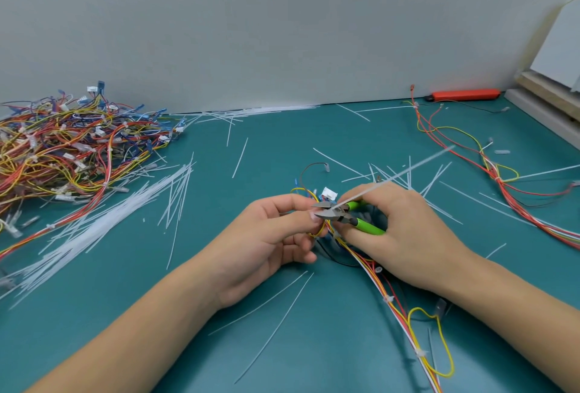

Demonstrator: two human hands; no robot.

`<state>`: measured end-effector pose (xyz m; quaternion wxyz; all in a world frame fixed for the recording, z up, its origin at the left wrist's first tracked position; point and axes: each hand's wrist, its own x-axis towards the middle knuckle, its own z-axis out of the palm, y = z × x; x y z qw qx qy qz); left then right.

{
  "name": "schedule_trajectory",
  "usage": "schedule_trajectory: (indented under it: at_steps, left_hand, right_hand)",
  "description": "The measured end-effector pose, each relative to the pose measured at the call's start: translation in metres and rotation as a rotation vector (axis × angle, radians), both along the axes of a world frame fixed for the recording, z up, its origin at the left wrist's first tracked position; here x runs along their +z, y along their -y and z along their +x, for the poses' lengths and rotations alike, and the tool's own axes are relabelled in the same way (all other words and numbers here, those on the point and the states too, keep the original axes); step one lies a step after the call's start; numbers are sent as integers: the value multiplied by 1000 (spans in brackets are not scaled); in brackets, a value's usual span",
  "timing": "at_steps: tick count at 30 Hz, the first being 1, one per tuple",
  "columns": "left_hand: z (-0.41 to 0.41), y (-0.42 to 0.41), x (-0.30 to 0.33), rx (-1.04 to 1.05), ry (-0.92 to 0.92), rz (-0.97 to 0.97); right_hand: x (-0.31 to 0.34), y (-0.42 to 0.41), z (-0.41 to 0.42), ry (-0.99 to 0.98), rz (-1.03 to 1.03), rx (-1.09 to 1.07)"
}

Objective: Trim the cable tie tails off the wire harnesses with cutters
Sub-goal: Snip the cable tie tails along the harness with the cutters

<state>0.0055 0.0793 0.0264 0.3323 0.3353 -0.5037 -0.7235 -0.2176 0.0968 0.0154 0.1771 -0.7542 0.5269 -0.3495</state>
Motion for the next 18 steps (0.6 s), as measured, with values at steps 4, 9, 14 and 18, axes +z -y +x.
schedule_trajectory:
  at_steps: [4,9,14,18]
  left_hand:
    - [0,0,-1,-5,1,-1]
    - [0,0,-1,-3,-3,2]
    - [0,0,-1,-4,2,-4]
    - [0,0,0,-17,2,-14]
  right_hand:
    - [-1,0,0,14,0,-11]
    - [-1,0,0,11,-19,-8]
    - [-2,1,0,-16,-33,-18]
    - [-3,0,0,-51,-43,-58]
